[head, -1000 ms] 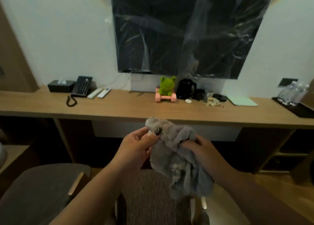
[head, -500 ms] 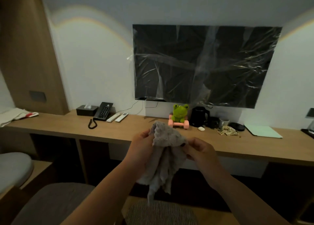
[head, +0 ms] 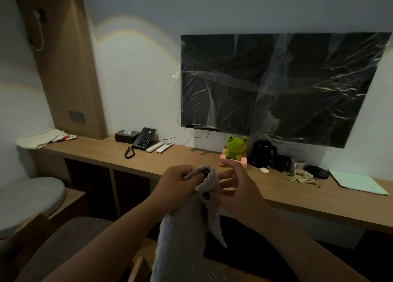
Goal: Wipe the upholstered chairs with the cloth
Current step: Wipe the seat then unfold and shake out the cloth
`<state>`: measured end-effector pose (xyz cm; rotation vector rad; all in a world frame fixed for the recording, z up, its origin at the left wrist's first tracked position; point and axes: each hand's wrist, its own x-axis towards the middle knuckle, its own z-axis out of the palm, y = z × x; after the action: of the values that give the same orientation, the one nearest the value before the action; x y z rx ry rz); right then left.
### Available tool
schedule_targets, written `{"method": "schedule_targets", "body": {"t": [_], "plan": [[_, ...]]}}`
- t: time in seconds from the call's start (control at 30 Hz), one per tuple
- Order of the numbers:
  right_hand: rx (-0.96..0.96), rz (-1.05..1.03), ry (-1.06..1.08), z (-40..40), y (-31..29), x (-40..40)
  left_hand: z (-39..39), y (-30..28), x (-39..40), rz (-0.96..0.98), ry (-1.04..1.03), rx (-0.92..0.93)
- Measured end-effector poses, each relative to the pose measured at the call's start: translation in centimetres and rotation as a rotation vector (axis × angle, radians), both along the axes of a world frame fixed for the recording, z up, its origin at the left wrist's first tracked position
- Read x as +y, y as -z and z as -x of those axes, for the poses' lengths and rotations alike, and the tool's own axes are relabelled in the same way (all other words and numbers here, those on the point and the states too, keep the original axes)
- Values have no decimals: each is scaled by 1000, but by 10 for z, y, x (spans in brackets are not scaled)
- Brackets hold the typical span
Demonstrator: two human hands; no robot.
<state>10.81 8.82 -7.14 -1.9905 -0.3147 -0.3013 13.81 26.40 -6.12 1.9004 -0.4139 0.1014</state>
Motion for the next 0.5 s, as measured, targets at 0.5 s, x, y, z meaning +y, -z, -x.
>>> {"method": "schedule_targets", "body": {"t": [0.5], "plan": [[219, 134, -213, -45, 22, 101, -50, 40, 91, 52, -84, 16]]}}
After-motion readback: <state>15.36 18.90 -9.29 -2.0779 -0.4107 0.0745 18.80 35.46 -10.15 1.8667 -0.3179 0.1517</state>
